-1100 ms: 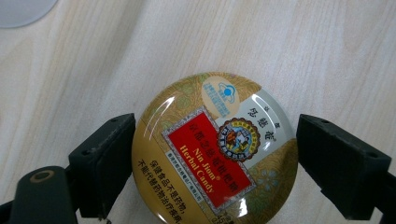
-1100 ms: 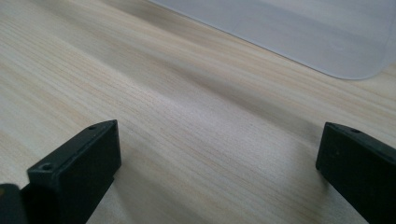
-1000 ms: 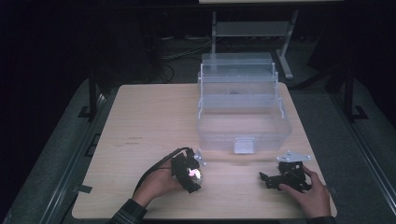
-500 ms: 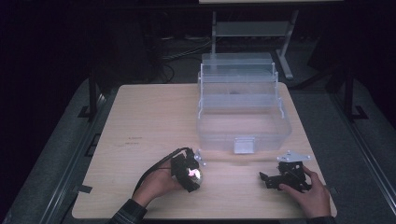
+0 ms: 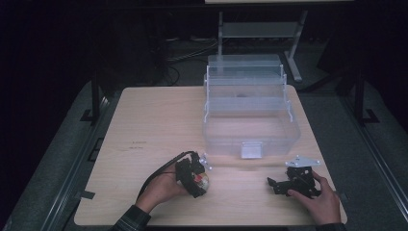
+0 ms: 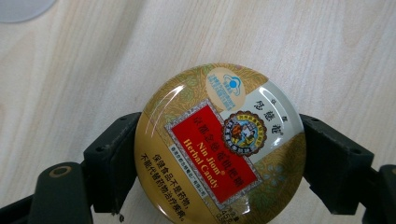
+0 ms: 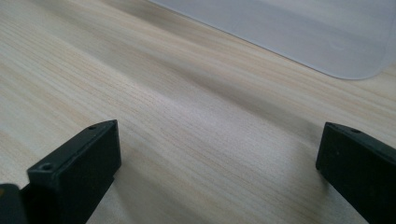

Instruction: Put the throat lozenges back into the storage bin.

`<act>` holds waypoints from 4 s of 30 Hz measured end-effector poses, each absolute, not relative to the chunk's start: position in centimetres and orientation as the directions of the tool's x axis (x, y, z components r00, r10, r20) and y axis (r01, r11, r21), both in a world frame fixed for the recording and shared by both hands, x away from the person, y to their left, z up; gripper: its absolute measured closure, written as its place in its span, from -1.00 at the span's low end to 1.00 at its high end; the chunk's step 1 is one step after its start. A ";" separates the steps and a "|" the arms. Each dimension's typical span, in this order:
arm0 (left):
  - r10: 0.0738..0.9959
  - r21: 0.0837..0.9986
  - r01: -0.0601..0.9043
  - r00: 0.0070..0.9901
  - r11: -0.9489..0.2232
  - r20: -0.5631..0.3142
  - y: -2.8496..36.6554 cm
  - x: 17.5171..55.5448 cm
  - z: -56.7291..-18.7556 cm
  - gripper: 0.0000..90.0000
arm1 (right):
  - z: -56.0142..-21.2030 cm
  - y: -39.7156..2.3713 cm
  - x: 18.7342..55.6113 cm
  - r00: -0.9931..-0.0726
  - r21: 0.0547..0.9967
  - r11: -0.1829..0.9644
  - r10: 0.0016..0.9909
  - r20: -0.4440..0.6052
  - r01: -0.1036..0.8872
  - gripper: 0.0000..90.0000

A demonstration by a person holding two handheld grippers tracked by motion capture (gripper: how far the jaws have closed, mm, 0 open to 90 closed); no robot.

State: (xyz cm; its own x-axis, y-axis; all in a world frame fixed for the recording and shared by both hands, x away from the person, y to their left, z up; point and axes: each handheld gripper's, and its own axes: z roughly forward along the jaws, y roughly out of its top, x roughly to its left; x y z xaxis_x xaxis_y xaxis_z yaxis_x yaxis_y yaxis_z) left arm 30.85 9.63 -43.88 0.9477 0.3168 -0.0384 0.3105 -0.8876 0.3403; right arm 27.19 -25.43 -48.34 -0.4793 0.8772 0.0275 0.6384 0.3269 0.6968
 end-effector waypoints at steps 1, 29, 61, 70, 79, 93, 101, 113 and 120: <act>0.316 0.341 0.309 0.948 -0.888 -0.036 9.7 30.9 -43.7 -0.57 | -48.3 -25.4 27.2 -0.479 0.697 0.327 0.877 0.028 0.639 -1.00; 0.320 0.363 0.309 0.947 -0.879 -0.029 9.9 31.0 -41.3 -0.57 | -48.3 -25.4 27.2 -0.479 0.697 0.327 0.877 0.028 0.638 -1.00; 0.310 0.389 0.292 0.951 -0.874 -0.016 9.5 32.0 -38.3 -0.57 | -48.3 -25.5 27.2 -0.484 0.696 0.329 0.874 0.030 0.638 -1.00; 0.302 0.397 0.281 0.953 -0.874 -0.009 9.1 32.3 -37.4 -0.57 | -48.3 -25.5 27.2 -0.484 0.696 0.329 0.874 0.031 0.638 -1.00; 0.291 0.403 0.266 0.957 -0.876 0.002 8.8 32.9 -36.0 -0.57 | -48.3 -25.5 27.2 -0.485 0.696 0.330 0.874 0.030 0.637 -1.00; 0.292 0.422 0.262 0.956 -0.868 0.007 8.2 34.2 -34.3 -0.57 | -48.3 -25.5 27.2 -0.484 0.697 0.330 0.874 0.029 0.637 -1.00; 0.306 0.435 0.269 0.952 -0.859 0.016 7.9 35.1 -33.6 -0.57 | -48.3 -25.5 27.2 -0.485 0.696 0.329 0.874 0.030 0.638 -1.00; 0.311 0.445 0.261 0.949 -0.857 0.043 7.3 36.4 -32.4 -0.57 | -48.3 -25.5 27.2 -0.484 0.696 0.329 0.874 0.030 0.638 -1.00; 0.316 0.448 0.261 0.947 -0.855 0.051 6.9 37.0 -32.2 -0.57 | -48.3 -25.5 27.2 -0.485 0.696 0.330 0.874 0.030 0.637 -1.00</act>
State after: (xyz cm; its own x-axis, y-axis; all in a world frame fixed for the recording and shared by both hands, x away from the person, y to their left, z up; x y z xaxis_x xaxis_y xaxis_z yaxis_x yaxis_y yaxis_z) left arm 37.00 6.87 -32.16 0.9472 0.3165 0.0514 0.2613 -0.8550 0.4480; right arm 27.22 -25.46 -48.32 -0.4848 0.8741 0.0299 0.6374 0.3297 0.6964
